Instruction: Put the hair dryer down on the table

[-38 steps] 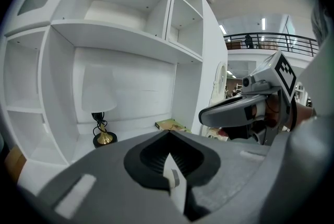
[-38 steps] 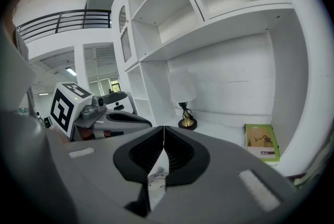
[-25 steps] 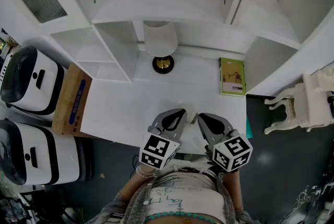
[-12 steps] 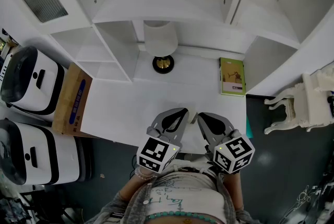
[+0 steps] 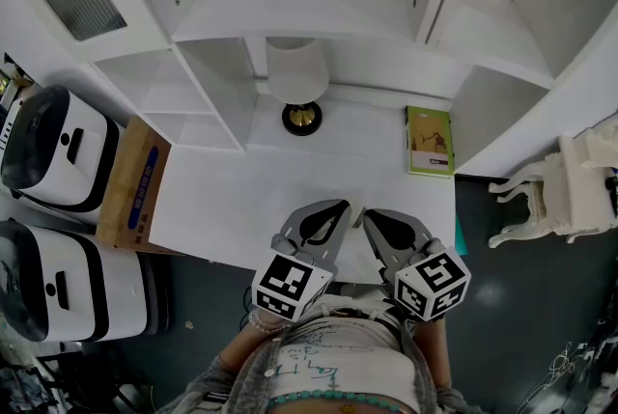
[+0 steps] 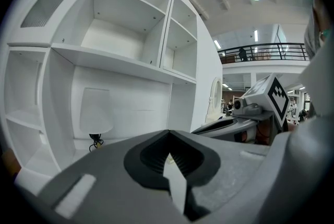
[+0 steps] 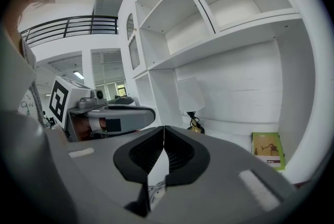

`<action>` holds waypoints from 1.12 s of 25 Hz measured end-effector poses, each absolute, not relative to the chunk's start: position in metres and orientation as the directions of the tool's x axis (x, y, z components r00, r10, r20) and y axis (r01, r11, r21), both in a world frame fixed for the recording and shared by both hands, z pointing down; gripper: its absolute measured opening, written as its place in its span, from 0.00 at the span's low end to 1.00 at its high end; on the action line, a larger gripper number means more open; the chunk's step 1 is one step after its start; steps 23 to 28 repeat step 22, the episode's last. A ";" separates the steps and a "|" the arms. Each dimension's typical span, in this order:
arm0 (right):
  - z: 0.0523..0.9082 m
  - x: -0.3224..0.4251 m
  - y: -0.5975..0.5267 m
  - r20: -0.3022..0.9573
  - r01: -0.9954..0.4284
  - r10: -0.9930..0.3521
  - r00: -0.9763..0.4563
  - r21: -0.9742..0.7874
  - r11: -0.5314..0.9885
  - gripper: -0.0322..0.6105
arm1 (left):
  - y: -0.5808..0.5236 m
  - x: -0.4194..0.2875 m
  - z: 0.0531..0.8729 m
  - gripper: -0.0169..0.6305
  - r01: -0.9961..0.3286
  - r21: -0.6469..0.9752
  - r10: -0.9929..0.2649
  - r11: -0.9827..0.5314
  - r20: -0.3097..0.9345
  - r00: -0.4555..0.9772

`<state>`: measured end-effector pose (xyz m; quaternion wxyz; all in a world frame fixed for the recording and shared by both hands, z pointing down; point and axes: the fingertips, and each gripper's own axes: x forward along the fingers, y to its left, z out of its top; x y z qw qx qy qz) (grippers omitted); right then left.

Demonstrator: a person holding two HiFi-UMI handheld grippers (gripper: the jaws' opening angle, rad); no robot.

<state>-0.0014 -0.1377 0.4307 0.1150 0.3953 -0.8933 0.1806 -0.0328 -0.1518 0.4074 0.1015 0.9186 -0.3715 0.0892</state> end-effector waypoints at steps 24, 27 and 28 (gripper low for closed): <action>0.432 0.004 -0.136 0.354 -0.759 -0.674 -0.648 -0.233 0.608 0.10 | -0.150 -0.031 0.409 0.03 -0.698 0.124 -0.660 -0.705 0.243 0.710; 0.432 0.004 -0.136 0.354 -0.759 -0.674 -0.648 -0.233 0.608 0.10 | -0.150 -0.031 0.409 0.03 -0.698 0.124 -0.660 -0.705 0.243 0.710; 0.432 0.004 -0.136 0.354 -0.759 -0.674 -0.648 -0.233 0.608 0.10 | -0.150 -0.031 0.409 0.03 -0.698 0.124 -0.660 -0.705 0.243 0.710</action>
